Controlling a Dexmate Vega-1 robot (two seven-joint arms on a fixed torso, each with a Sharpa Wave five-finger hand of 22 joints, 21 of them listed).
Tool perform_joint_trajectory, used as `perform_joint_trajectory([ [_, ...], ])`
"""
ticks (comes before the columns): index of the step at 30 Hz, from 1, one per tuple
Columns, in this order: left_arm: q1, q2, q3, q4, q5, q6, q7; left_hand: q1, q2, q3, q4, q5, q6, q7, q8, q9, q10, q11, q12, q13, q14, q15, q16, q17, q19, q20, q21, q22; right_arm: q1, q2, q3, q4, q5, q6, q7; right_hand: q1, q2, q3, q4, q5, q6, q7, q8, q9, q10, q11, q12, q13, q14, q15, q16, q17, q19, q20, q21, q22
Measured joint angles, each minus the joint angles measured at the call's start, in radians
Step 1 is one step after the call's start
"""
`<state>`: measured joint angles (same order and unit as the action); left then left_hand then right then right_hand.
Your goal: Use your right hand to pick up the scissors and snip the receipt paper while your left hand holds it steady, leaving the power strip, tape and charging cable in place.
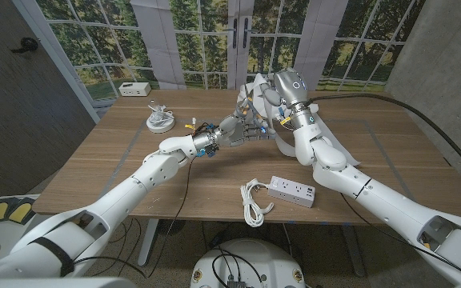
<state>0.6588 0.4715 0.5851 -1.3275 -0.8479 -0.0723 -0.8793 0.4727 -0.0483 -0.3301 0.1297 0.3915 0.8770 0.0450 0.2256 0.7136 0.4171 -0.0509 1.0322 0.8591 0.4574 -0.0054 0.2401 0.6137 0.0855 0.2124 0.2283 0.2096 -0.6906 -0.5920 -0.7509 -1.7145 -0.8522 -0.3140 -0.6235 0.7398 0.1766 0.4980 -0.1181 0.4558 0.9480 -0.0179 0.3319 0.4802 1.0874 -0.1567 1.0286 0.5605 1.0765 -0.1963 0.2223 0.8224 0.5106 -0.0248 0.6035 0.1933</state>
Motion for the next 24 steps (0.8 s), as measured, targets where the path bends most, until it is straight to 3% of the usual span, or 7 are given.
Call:
perform_joint_trajectory([
  [24, 0.002, -0.004, -0.003, 0.001, 0.0, -0.003, 0.01, 0.007, 0.007, 0.003, -0.003, 0.0, 0.002, -0.002, 0.0, 0.001, 0.001, -0.002, 0.002, -0.001, 0.0, 0.0, 0.0, 0.005, 0.0, 0.0, 0.0, 0.0, -0.007, -0.009, 0.011, -0.003, 0.006, 0.019, 0.001, 0.0, 0.0, 0.008, 0.008, -0.039, 0.019, 0.0, -0.015, 0.009, 0.001, 0.0, 0.015, -0.009, 0.0, 0.0, 0.0, 0.005, 0.0, 0.0, 0.008, -0.003],
])
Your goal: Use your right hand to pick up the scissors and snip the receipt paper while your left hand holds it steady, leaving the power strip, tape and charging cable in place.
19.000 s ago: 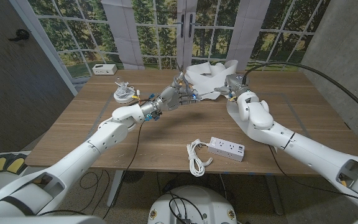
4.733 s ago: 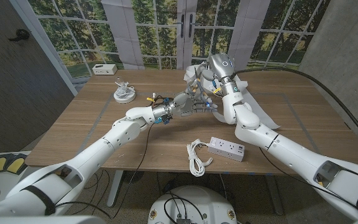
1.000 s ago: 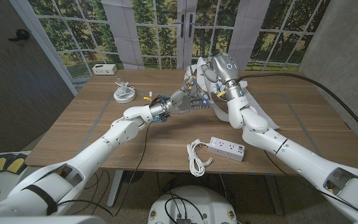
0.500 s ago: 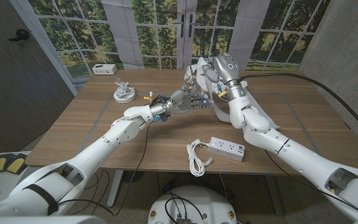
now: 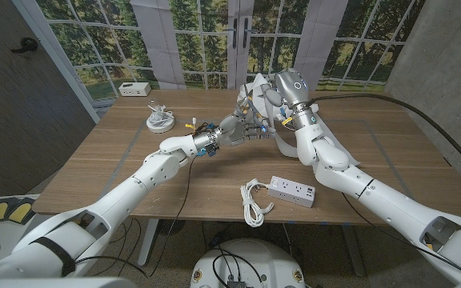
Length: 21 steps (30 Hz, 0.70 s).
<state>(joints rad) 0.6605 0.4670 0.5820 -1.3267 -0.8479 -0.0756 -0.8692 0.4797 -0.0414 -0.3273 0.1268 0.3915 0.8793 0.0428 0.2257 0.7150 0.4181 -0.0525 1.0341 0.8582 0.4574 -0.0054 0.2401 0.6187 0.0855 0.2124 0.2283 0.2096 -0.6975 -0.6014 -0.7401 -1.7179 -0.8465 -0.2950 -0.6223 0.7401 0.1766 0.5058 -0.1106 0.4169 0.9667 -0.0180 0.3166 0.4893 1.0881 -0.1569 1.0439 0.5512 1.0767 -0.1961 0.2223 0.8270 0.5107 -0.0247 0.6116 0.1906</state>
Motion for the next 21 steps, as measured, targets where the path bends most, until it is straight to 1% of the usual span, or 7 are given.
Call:
perform_joint_trajectory([
  [4, 0.001, 0.0, -0.001, -0.002, 0.0, -0.001, 0.002, 0.004, 0.004, 0.0, 0.0, 0.0, 0.002, -0.002, 0.0, 0.0, 0.0, 0.0, 0.006, 0.0, 0.0, 0.0, 0.0, 0.0, 0.0, 0.0, 0.0, 0.0, -0.001, 0.0, 0.001, -0.001, 0.0, 0.001, 0.0, 0.0, 0.0, 0.003, -0.003, -0.008, 0.0, 0.0, 0.0, 0.0, 0.0, 0.0, 0.0, 0.002, 0.0, 0.0, 0.0, 0.0, 0.0, 0.0, 0.0, 0.0],
  [9, 0.002, 0.0, -0.001, -0.005, 0.0, -0.001, 0.003, 0.004, 0.004, 0.0, 0.0, 0.0, 0.009, -0.002, 0.0, 0.001, 0.0, 0.0, 0.006, 0.001, 0.004, -0.004, 0.0, 0.0, 0.0, 0.0, 0.0, 0.0, -0.002, -0.001, 0.002, -0.003, 0.0, 0.003, -0.001, 0.0, 0.0, 0.008, -0.001, -0.015, 0.0, 0.0, 0.0, 0.005, 0.0, 0.0, 0.0, 0.002, 0.0, 0.0, 0.0, 0.0, 0.0, 0.0, 0.0, 0.0],
  [13, 0.003, 0.001, -0.002, -0.007, -0.001, -0.001, 0.004, 0.009, 0.009, 0.0, 0.0, 0.0, 0.009, -0.002, 0.0, 0.001, 0.0, 0.0, 0.008, 0.001, 0.004, -0.004, 0.0, 0.0, 0.0, 0.0, 0.0, 0.0, -0.003, -0.001, 0.002, -0.006, -0.001, 0.004, -0.001, 0.0, 0.0, 0.01, -0.002, -0.02, 0.0, 0.0, -0.008, 0.005, 0.0, 0.0, 0.007, 0.0, 0.0, 0.0, 0.0, 0.0, 0.0, 0.0, 0.0, 0.0],
  [15, 0.003, 0.001, -0.002, -0.007, -0.001, -0.001, 0.004, 0.011, 0.011, 0.003, 0.003, 0.0, 0.009, -0.002, 0.0, 0.001, 0.0, 0.0, 0.013, 0.001, 0.004, -0.004, 0.0, 0.0, 0.0, 0.0, 0.0, 0.0, -0.004, -0.001, 0.002, -0.007, -0.002, 0.004, -0.001, 0.0, 0.0, 0.01, -0.002, -0.022, 0.003, -0.004, -0.008, 0.005, 0.0, 0.0, 0.007, -0.003, 0.0, 0.0, 0.0, 0.0, 0.0, 0.0, 0.0, 0.0],
  [17, 0.003, 0.002, -0.002, -0.008, -0.002, -0.001, 0.004, 0.013, 0.013, 0.007, -0.001, 0.0, 0.009, -0.001, 0.0, 0.001, 0.0, 0.0, 0.013, 0.001, 0.004, -0.004, 0.0, 0.0, 0.0, 0.0, 0.0, 0.0, -0.005, -0.001, 0.002, -0.008, -0.004, 0.004, -0.001, 0.0, 0.0, 0.01, -0.002, -0.024, 0.005, -0.006, -0.008, 0.005, 0.0, 0.0, 0.007, -0.003, 0.0, 0.0, 0.0, 0.0, 0.0, 0.0, 0.0, 0.0],
  [19, 0.004, 0.002, -0.002, -0.01, -0.003, -0.001, 0.004, 0.019, 0.019, 0.007, -0.001, 0.0, 0.013, -0.001, 0.0, 0.001, 0.0, 0.0, 0.014, 0.001, 0.007, -0.007, 0.0, 0.0, 0.0, 0.0, 0.0, 0.0, -0.006, -0.002, 0.003, -0.011, -0.005, 0.004, -0.001, 0.0, 0.0, 0.012, 0.001, -0.03, 0.005, -0.005, -0.009, 0.009, 0.0, 0.0, 0.01, -0.005, 0.0, 0.0, 0.0, 0.0, 0.0, 0.0, 0.0, 0.0],
  [21, 0.005, 0.003, -0.003, -0.01, -0.003, -0.001, 0.004, 0.038, 0.038, 0.022, 0.001, 0.0, 0.014, 0.0, 0.0, 0.001, 0.0, 0.0, 0.014, 0.001, 0.007, -0.007, 0.0, 0.003, 0.0, 0.0, 0.0, 0.0, -0.006, -0.002, 0.003, -0.011, -0.006, 0.004, -0.001, 0.004, -0.004, 0.013, 0.002, -0.031, 0.006, -0.005, -0.015, 0.009, 0.0, 0.0, 0.01, -0.004, 0.0, 0.0, 0.0, 0.0, 0.0, 0.0, 0.006, 0.0],
])
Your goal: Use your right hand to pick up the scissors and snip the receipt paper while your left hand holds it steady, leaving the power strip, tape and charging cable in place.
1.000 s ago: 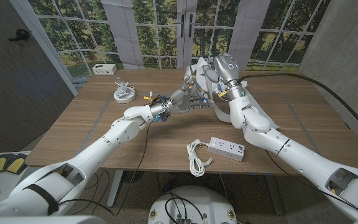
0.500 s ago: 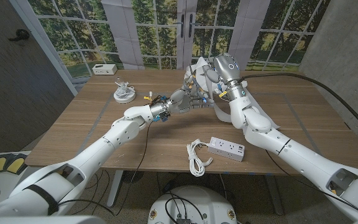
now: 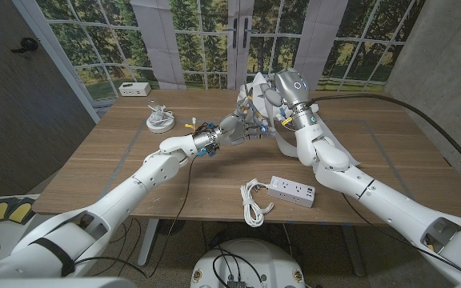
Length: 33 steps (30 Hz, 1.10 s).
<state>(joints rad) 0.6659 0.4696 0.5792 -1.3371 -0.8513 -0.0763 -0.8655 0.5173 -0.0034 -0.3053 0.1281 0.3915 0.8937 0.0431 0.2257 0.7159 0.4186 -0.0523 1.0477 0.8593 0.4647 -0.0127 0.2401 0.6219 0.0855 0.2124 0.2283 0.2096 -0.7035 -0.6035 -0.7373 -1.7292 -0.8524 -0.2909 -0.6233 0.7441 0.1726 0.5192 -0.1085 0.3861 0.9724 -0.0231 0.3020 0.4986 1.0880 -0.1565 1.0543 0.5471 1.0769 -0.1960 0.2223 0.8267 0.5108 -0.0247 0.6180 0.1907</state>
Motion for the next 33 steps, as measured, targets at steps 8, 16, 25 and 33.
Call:
perform_joint_trajectory([
  [8, 0.006, 0.0, -0.003, -0.004, -0.007, 0.0, -0.001, 0.03, 0.085, 0.035, 0.0, -0.002, 0.016, -0.005, 0.0, 0.0, 0.004, -0.003, 0.008, -0.004, 0.005, -0.005, 0.0, 0.002, 0.0, 0.0, 0.0, -0.005, -0.005, -0.002, 0.001, -0.008, -0.006, -0.001, 0.003, 0.0, 0.0, 0.002, -0.001, -0.007, 0.005, 0.005, 0.0, 0.0, 0.0, 0.0, 0.0, -0.004, 0.0, 0.0, 0.0, 0.004, 0.0, 0.0, 0.001, 0.0],
  [16, 0.009, 0.0, -0.004, -0.004, -0.012, 0.0, -0.003, 0.05, 0.132, 0.057, -0.003, -0.014, 0.016, -0.006, 0.0, 0.0, 0.004, -0.003, 0.008, -0.007, 0.005, -0.005, 0.0, 0.002, 0.0, 0.0, 0.0, -0.005, -0.008, -0.002, 0.002, -0.013, -0.012, -0.004, 0.004, 0.0, 0.0, 0.008, -0.001, -0.015, 0.005, 0.005, -0.008, 0.005, 0.0, 0.0, 0.008, -0.004, 0.0, 0.0, 0.0, 0.004, 0.0, 0.0, 0.001, 0.0],
  [25, 0.013, 0.0, -0.007, -0.004, -0.016, 0.0, -0.003, 0.083, 0.165, 0.084, -0.014, -0.029, 0.021, -0.011, 0.0, 0.0, 0.004, -0.004, 0.018, -0.007, 0.015, -0.014, 0.0, 0.002, 0.0, 0.0, 0.0, -0.005, -0.01, -0.002, 0.003, -0.016, -0.017, -0.009, 0.006, 0.0, 0.0, 0.008, -0.001, -0.022, 0.008, 0.002, -0.014, 0.005, 0.0, 0.0, 0.008, -0.005, 0.0, 0.0, 0.0, 0.002, -0.003, 0.004, 0.001, 0.0],
  [33, 0.019, -0.002, -0.011, -0.007, -0.02, -0.003, 0.001, 0.12, 0.201, 0.132, -0.026, -0.045, 0.034, -0.016, 0.006, 0.004, 0.016, -0.016, 0.021, -0.006, 0.02, -0.02, 0.0, 0.001, 0.0, 0.0, 0.0, -0.005, -0.011, -0.002, 0.003, -0.02, -0.02, -0.01, 0.007, 0.0, 0.0, 0.008, -0.001, -0.029, 0.012, 0.005, -0.017, 0.009, -0.002, 0.002, 0.008, -0.01, 0.0, 0.0, 0.0, 0.002, -0.003, 0.004, 0.008, 0.0],
])
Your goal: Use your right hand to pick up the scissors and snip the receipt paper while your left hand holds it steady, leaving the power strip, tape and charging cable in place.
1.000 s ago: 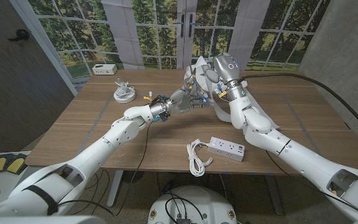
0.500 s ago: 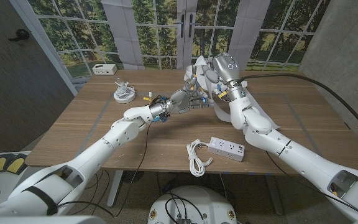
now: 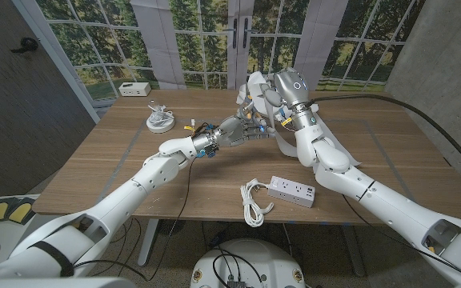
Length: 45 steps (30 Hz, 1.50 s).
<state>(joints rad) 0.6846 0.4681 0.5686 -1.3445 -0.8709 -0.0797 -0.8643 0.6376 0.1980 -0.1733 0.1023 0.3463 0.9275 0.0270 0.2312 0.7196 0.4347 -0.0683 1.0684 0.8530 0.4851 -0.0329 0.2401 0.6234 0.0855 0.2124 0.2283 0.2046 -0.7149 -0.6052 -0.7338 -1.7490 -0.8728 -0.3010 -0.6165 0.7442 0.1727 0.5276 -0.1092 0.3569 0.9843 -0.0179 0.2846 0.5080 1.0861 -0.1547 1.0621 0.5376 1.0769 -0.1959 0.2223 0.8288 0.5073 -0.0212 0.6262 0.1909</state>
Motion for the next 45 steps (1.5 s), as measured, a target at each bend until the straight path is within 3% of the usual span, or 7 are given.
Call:
perform_joint_trajectory([
  [6, 0.003, -0.004, -0.002, -0.003, -0.002, -0.001, 0.006, 0.073, 0.007, 0.114, -0.009, -0.019, 0.005, -0.005, 0.008, 0.016, 0.0, 0.0, 0.012, 0.004, 0.012, -0.012, 0.0, 0.005, 0.014, 0.0, 0.0, 0.0, -0.001, 0.0, 0.001, -0.002, -0.002, 0.0, 0.0, 0.0, 0.0, 0.003, -0.002, -0.002, 0.004, -0.003, -0.004, 0.005, 0.0, 0.0, 0.007, 0.0, 0.0, 0.0, 0.0, 0.002, 0.0, 0.0, 0.0, 0.0],
  [7, 0.005, -0.005, -0.002, -0.003, -0.004, -0.001, 0.012, 0.088, 0.002, 0.151, -0.009, -0.026, 0.005, -0.005, 0.012, 0.02, 0.0, 0.0, 0.014, 0.006, 0.017, -0.017, 0.0, 0.005, 0.015, 0.0, 0.002, 0.001, -0.002, -0.002, 0.002, -0.004, -0.002, 0.0, 0.0, 0.0, 0.0, 0.006, -0.002, -0.006, 0.004, -0.003, -0.004, 0.005, 0.0, 0.0, 0.007, 0.0, 0.0, 0.0, 0.0, 0.001, 0.0, 0.0, 0.0, 0.0],
  [10, 0.008, -0.007, -0.005, -0.006, -0.006, -0.002, 0.019, 0.146, -0.032, 0.337, -0.006, -0.056, 0.01, -0.012, 0.032, 0.046, 0.0, 0.001, 0.02, 0.02, 0.03, -0.015, 0.0, 0.012, 0.03, 0.0, 0.012, 0.003, -0.003, -0.002, 0.003, -0.005, -0.003, 0.0, 0.0, 0.0, 0.0, 0.008, -0.003, -0.006, 0.004, -0.003, -0.007, 0.005, 0.0, 0.0, 0.007, 0.0, 0.0, 0.0, 0.0, 0.0, 0.0, 0.0, 0.0, 0.0],
  [11, 0.008, -0.007, -0.005, -0.006, -0.006, -0.002, 0.019, 0.161, -0.047, 0.38, 0.014, -0.072, 0.01, -0.019, 0.037, 0.05, 0.0, 0.001, 0.02, 0.02, 0.03, -0.015, 0.0, 0.013, 0.033, 0.004, 0.012, 0.003, -0.003, -0.002, 0.003, -0.005, -0.003, 0.0, 0.0, 0.0, 0.0, 0.008, -0.003, -0.006, 0.004, -0.003, -0.007, 0.005, 0.0, 0.0, 0.008, 0.0, 0.0, 0.0, 0.0, 0.0, 0.0, 0.0, 0.0, 0.0],
  [14, 0.012, -0.009, -0.007, -0.011, -0.007, -0.003, 0.034, 0.186, -0.072, 0.444, 0.078, -0.107, 0.001, -0.031, 0.051, 0.063, -0.002, 0.003, 0.02, 0.034, 0.042, -0.017, 0.0, 0.019, 0.039, 0.004, 0.016, 0.003, -0.004, -0.003, 0.004, -0.007, -0.003, 0.0, 0.0, 0.0, 0.0, 0.008, -0.003, -0.01, 0.004, -0.003, -0.007, 0.009, -0.001, 0.0, 0.011, 0.0, 0.0, 0.0, 0.0, 0.001, 0.0, 0.0, 0.0, 0.0],
  [23, 0.028, -0.007, -0.014, -0.03, -0.008, -0.018, 0.065, 0.194, -0.08, 0.462, 0.096, -0.133, 0.001, -0.031, 0.065, 0.079, -0.005, 0.0, 0.02, 0.051, 0.049, -0.014, -0.004, 0.028, 0.041, 0.005, 0.016, 0.003, -0.006, -0.008, 0.008, -0.01, -0.003, 0.003, 0.0, 0.0, 0.0, 0.011, 0.001, -0.014, 0.006, -0.001, -0.013, 0.009, -0.001, 0.0, 0.011, -0.005, 0.0, 0.0, 0.0, 0.0, -0.004, 0.004, 0.0, 0.0],
  [45, 0.044, 0.007, -0.023, -0.059, -0.012, -0.036, 0.075, 0.194, -0.08, 0.463, 0.098, -0.162, -0.001, -0.04, 0.069, 0.072, -0.008, 0.001, 0.02, 0.05, 0.049, -0.014, -0.004, 0.042, 0.041, 0.005, 0.016, 0.0, -0.004, -0.004, 0.015, -0.018, 0.008, -0.016, 0.043, 0.0, 0.0, 0.015, -0.002, -0.021, 0.007, 0.0, -0.023, 0.018, -0.003, 0.001, 0.015, -0.007, 0.0, 0.0, -0.001, 0.0, -0.009, -0.002, 0.009, 0.0],
])
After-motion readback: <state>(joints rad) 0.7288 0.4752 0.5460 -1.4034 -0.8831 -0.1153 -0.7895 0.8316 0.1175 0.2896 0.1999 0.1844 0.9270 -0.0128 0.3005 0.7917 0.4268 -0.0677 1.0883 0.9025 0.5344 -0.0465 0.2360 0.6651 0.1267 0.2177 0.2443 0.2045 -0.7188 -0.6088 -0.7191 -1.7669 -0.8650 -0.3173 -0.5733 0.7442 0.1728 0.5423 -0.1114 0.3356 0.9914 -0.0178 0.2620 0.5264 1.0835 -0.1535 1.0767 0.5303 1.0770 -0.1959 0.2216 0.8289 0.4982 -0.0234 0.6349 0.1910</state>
